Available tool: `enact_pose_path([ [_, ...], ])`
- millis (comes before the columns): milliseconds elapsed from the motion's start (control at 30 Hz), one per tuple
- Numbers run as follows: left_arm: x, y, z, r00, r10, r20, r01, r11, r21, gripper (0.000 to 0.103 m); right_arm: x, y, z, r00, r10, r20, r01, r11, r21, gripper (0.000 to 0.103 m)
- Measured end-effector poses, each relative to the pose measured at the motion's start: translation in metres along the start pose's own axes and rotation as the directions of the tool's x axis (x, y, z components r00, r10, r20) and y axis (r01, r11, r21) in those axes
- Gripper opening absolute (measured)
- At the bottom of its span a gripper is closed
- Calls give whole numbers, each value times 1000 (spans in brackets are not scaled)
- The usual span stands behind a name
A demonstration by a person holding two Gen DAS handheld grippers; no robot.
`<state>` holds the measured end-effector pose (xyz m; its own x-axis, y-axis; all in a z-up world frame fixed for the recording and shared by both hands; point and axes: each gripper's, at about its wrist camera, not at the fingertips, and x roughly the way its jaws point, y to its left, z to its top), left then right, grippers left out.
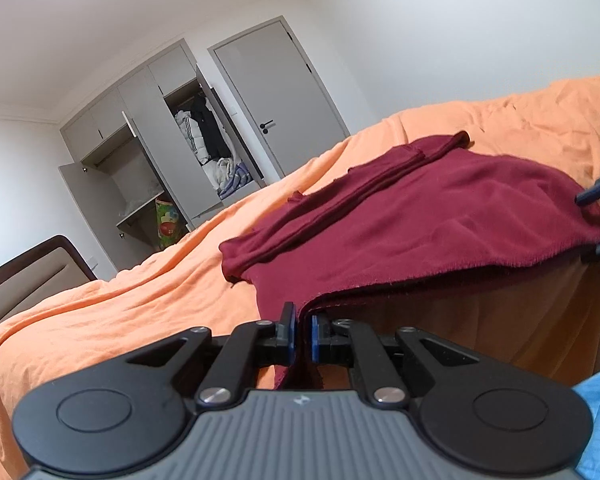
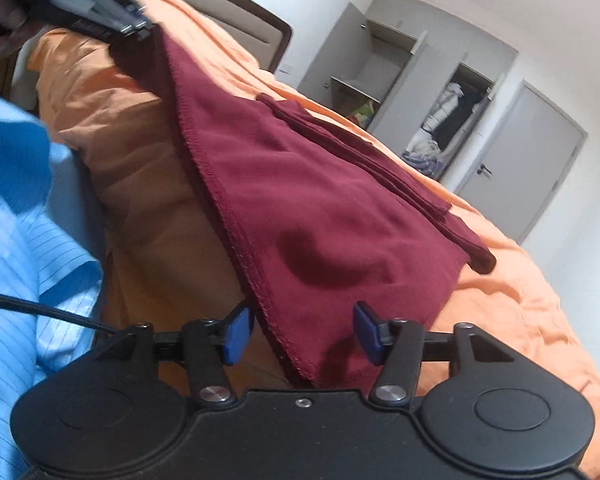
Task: Fold small clothes
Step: 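Lift the hem with both tools and fold it toward the collar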
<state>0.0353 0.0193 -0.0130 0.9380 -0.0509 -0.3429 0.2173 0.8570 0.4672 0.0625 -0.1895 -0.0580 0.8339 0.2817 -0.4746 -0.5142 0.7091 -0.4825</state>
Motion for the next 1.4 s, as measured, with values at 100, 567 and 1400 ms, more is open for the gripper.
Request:
enact_pose_path([
  [100,-1,3,4,1000,1,16,-1,1000,-4,7,3,6,2,1000,-2,4,2,999,-40,61],
  [567,-1,-8,-21,999,4,-49,-1,998,58,11,-18,-17,-21,983,-184,-15,183,982,-50,8],
  [1400,-105,4,21,977,46,210,-81,983,163,4,-139,-67,40,992,-93,87,85,992,93,6],
])
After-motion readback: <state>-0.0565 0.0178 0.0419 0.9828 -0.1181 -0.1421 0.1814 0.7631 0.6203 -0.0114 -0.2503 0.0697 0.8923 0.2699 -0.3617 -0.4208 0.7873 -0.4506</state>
